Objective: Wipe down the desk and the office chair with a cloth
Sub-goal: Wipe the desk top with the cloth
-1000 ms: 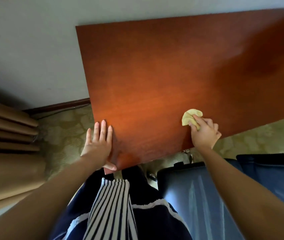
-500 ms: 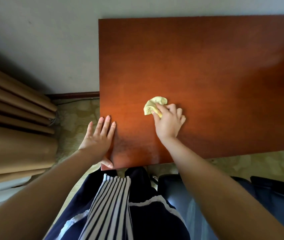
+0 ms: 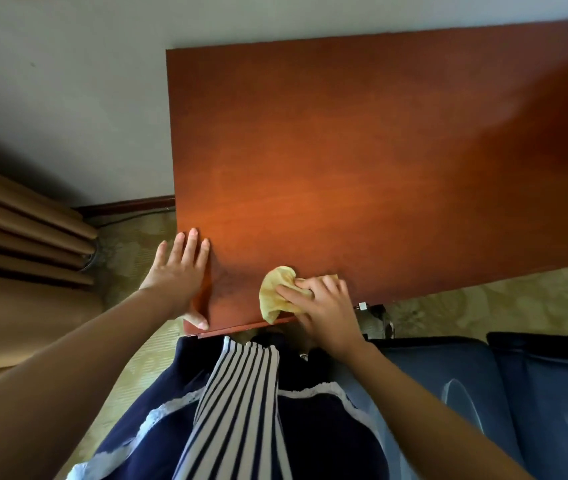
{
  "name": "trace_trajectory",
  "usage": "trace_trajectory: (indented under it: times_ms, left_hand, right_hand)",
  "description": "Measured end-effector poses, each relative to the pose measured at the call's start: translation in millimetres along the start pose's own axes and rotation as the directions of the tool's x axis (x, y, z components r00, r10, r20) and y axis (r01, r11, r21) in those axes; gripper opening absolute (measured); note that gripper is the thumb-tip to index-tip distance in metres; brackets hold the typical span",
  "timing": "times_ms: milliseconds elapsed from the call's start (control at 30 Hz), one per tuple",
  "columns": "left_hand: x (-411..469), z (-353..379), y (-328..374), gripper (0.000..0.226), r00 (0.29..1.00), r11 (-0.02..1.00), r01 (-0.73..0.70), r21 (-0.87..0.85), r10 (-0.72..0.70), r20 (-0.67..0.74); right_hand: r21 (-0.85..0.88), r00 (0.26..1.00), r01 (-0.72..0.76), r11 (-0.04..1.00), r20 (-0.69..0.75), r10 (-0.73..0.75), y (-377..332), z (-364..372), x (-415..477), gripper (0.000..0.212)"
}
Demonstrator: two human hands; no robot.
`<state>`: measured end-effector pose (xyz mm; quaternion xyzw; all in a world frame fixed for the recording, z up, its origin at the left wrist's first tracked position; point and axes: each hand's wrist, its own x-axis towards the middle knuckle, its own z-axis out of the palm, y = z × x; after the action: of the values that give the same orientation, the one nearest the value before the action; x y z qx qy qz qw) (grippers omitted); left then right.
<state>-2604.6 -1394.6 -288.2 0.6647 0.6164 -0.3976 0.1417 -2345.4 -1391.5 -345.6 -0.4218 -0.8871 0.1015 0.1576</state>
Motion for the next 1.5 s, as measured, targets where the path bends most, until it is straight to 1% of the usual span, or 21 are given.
trace_trajectory:
  times_ms: [133, 233, 300, 400, 500, 600, 633, 667, 700, 800, 867, 933, 967, 1033, 1067, 1133, 1200, 1300, 1400, 1433, 1500]
  left_hand:
    - [1, 3, 2, 0.151, 1.000, 1.000, -0.008, -0.008, 0.008, -0.012]
    - [2, 4, 2, 0.151, 1.000, 0.999, -0.012, -0.035, 0.011, -0.024]
    - [3, 4, 2, 0.152, 0.999, 0.999, -0.017, -0.049, 0.015, -0.028]
    - [3, 5, 4, 0.151, 0.999, 0.998, -0.022, -0.066, 0.020, -0.035]
    - [4, 6, 3, 0.150, 0.999, 0.995, -0.028, -0.096, 0.025, -0.030]
    - [3, 8, 2, 0.149, 0.999, 0.993, -0.042, -0.107, 0.039, -0.026]
    - [2, 9, 2, 0.148, 0.999, 0.993, -0.047, -0.110, 0.044, -0.025]
    - [2, 10, 1, 0.147, 0.999, 0.992, -0.049, -0.119, 0.046, -0.026]
    - [3, 10, 0, 0.145, 0.998, 0.990, -0.052, -0.131, 0.048, -0.030]
    - [4, 6, -8, 0.138, 0.996, 0.984, -0.079, -0.158, 0.070, -0.057]
    - [5, 4, -13, 0.135, 0.992, 0.986, -0.102, -0.134, 0.091, -0.084]
    - [3, 6, -19, 0.133, 0.991, 0.988, -0.101, -0.120, 0.088, -0.103]
    - [1, 8, -22, 0.132, 0.992, 0.988, -0.086, -0.130, 0.072, -0.106]
    - [-5, 17, -31, 0.127, 0.994, 0.985, -0.036, -0.170, 0.019, -0.103]
    - [-8, 22, -35, 0.123, 0.995, 0.980, -0.010, -0.198, -0.010, -0.098]
    - [-15, 34, -42, 0.113, 0.993, 0.960, 0.040, -0.277, -0.068, -0.093]
    - [-22, 49, -49, 0.099, 0.987, 0.927, 0.086, -0.365, -0.130, -0.099]
    - [-32, 72, -54, 0.082, 0.973, 0.866, 0.137, -0.481, -0.208, -0.098]
    - [-43, 92, -56, 0.074, 0.962, 0.808, 0.160, -0.567, -0.256, -0.094]
    - [-47, 98, -57, 0.073, 0.959, 0.792, 0.167, -0.587, -0.269, -0.090]
    - [-53, 108, -58, 0.071, 0.956, 0.778, 0.173, -0.604, -0.279, -0.085]
  right_hand:
    - [-0.023, 0.979, -0.194, 0.981, -0.068, 0.192, 43, -17, -25, 0.047]
    - [-0.054, 0.932, -0.358, 0.932, -0.084, 0.353, 78, -34, -33, 0.049]
    - [-0.074, 0.871, -0.489, 0.869, -0.089, 0.483, 103, -45, -35, 0.046]
    - [-0.087, 0.738, -0.674, 0.734, -0.130, 0.662, 139, -59, -36, 0.041]
    - [-0.112, 0.627, -0.778, 0.618, -0.194, 0.755, 150, -61, -29, 0.037]
    - [-0.068, 0.496, -0.865, 0.497, -0.255, 0.830, 134, -51, -15, 0.035]
    - [-0.047, 0.466, -0.881, 0.471, -0.264, 0.845, 125, -47, -11, 0.035]
    - [-0.039, 0.468, -0.879, 0.476, -0.266, 0.843, 116, -42, -6, 0.036]
    - [-0.041, 0.496, -0.863, 0.503, -0.261, 0.828, 106, -38, -3, 0.036]
    - [-0.049, 0.635, -0.766, 0.640, -0.211, 0.743, 67, -24, 6, 0.038]
    - [-0.052, 0.769, -0.629, 0.775, -0.181, 0.613, 39, -15, 8, 0.040]
    - [-0.072, 0.905, -0.411, 0.909, -0.149, 0.398, 13, -5, 9, 0.043]
    - [-0.078, 0.956, -0.281, 0.956, -0.107, 0.272, 1, -1, 10, 0.044]
    - [-0.042, 1.000, -0.007, 0.999, 0.004, 0.008, -21, 7, 12, 0.039]
    - [0.008, 0.991, 0.114, 0.993, 0.067, -0.114, -29, 10, 14, 0.035]
    - [0.100, 0.927, 0.306, 0.947, 0.194, -0.320, -41, 12, 22, 0.040]
    - [0.134, 0.831, 0.444, 0.886, 0.309, -0.463, -49, 15, 37, 0.045]
    - [0.207, 0.656, 0.583, 0.785, 0.450, -0.606, -51, 20, 67, 0.050]
    - [0.199, 0.529, 0.744, 0.638, 0.408, -0.744, -47, 24, 98, 0.049]
    - [0.210, 0.512, 0.758, 0.617, 0.394, -0.763, -46, 27, 108, 0.049]
    - [0.215, 0.531, 0.755, 0.620, 0.356, -0.769, -45, 31, 128, 0.050]
